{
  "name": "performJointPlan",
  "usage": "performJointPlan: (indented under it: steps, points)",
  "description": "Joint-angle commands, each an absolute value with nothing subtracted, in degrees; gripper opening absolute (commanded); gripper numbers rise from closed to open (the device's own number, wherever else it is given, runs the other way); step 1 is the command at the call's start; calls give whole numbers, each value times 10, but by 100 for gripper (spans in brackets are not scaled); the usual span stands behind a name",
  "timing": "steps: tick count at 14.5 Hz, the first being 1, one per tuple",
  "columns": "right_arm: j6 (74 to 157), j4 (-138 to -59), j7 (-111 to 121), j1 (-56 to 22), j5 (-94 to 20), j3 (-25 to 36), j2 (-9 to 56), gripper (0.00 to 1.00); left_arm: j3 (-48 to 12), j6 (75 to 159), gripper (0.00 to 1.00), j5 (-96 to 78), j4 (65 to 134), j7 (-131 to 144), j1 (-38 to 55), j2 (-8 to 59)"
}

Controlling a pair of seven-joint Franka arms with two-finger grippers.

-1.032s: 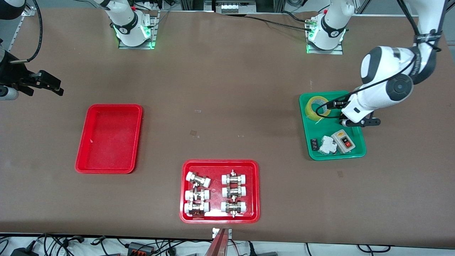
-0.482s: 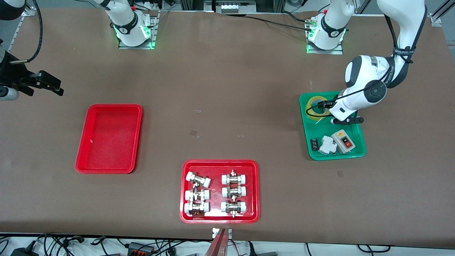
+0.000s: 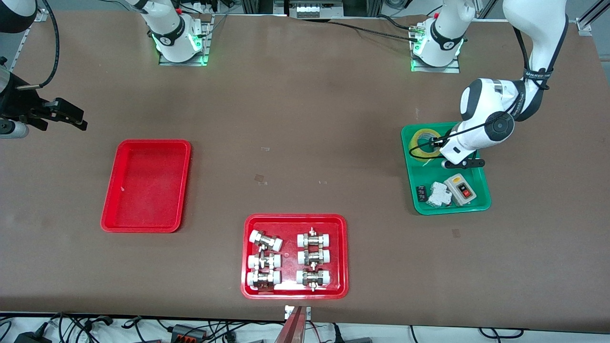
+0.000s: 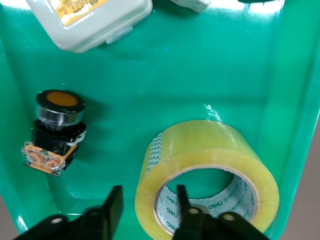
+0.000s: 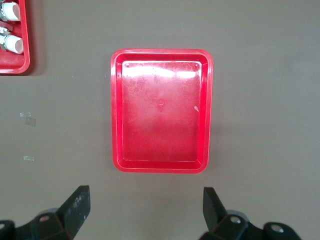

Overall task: Left arm passes tape to right arm into tray
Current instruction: 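Grasp the tape roll rim with the left gripper and lift it, then carry the tape with the left gripper while the right gripper approaches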

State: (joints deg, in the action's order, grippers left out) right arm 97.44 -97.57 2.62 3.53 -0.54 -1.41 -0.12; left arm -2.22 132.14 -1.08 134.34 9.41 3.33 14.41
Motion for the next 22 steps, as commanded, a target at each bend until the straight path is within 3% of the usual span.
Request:
performJointPlan:
  steps: [1, 3, 6, 9, 14, 19, 22]
  points:
    - [971, -973, 34, 34, -4, -12, -2, 100, -25, 1326, 19, -16, 1343, 87, 25, 146]
    - [970, -973, 34, 35, -4, -12, -2, 100, -25, 1324, 1, -16, 1343, 87, 16, 144]
    - [971, -973, 34, 35, -3, -12, -2, 100, -25, 1306, 1, -16, 1340, 86, 11, 135]
    - [970, -973, 34, 35, -3, -12, -2, 100, -25, 1232, 1, -16, 1319, 87, 18, 79]
    - [969, -975, 34, 35, -4, -12, 0, 100, -96, 1058, 1, -24, 1146, 88, 18, 79]
    - [958, -976, 34, 29, -22, -21, 31, 100, -134, 1054, 1, -88, 1020, 96, 33, 124]
    - [958, -975, 62, 21, -117, -25, 73, 100, -136, 1056, 1, -96, 940, 111, 63, 176]
